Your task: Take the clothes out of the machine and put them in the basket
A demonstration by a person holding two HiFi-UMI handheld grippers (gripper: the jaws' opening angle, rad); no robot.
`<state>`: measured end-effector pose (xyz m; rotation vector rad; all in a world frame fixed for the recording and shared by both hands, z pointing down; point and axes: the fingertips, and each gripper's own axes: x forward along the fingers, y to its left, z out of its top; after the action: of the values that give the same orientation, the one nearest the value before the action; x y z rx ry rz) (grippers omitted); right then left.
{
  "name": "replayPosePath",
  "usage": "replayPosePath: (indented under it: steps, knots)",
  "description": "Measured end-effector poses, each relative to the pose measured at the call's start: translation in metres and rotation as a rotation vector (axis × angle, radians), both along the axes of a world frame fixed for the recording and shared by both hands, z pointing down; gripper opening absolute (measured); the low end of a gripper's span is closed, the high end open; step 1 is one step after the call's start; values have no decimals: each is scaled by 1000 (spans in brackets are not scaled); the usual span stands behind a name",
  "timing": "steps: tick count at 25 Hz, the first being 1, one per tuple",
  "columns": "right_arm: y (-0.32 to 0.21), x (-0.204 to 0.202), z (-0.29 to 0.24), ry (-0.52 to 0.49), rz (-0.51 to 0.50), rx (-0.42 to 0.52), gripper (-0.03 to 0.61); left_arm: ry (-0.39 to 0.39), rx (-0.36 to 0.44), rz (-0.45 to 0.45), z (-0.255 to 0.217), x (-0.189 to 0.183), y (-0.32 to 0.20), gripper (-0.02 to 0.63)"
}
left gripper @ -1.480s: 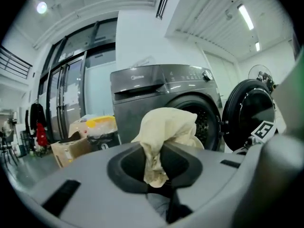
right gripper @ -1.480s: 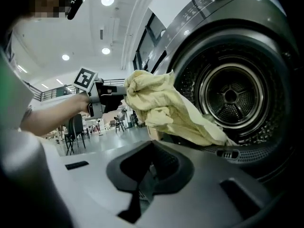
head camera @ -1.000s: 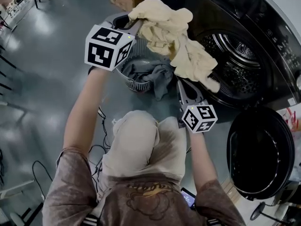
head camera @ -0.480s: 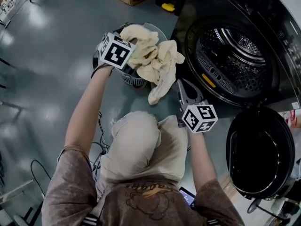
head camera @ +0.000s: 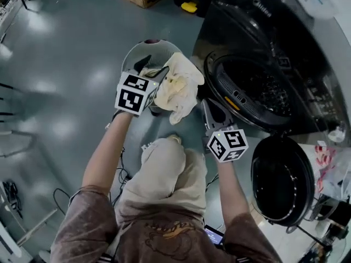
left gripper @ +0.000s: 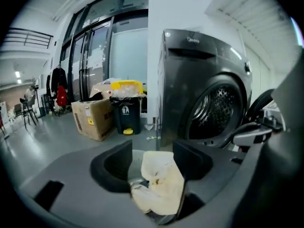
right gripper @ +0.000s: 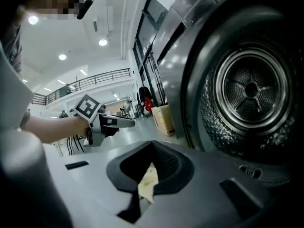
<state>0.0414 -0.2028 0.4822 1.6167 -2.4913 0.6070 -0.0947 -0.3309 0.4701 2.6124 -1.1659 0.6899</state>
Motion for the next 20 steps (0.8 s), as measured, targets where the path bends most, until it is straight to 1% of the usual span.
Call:
replayPosePath:
  steps: [4,8,11,13,15,18,20]
  knots:
    - [-11,1,-124,2,11,0,-2,79,-23,73,-127,21,21,275]
    - [-17,9,-258,-9,14,32,-3,110,-8,174,-264,44,40,275]
    - [-19,22,-347,-13,32,48,-3,158,-12,237,-355,63,49,275]
    - [-17,35,-394,-5,58,53,-2,186,-20,289,-401,78,55,271]
    - [-13,52,-432,3,103,57,-3,220,-37,347,-436,94,62,270]
    - [-3,78,-477,37,179,68,-3,298,-58,444,-477,118,75,272]
    - [2,94,-500,64,214,93,-2,343,-44,513,-498,134,81,272]
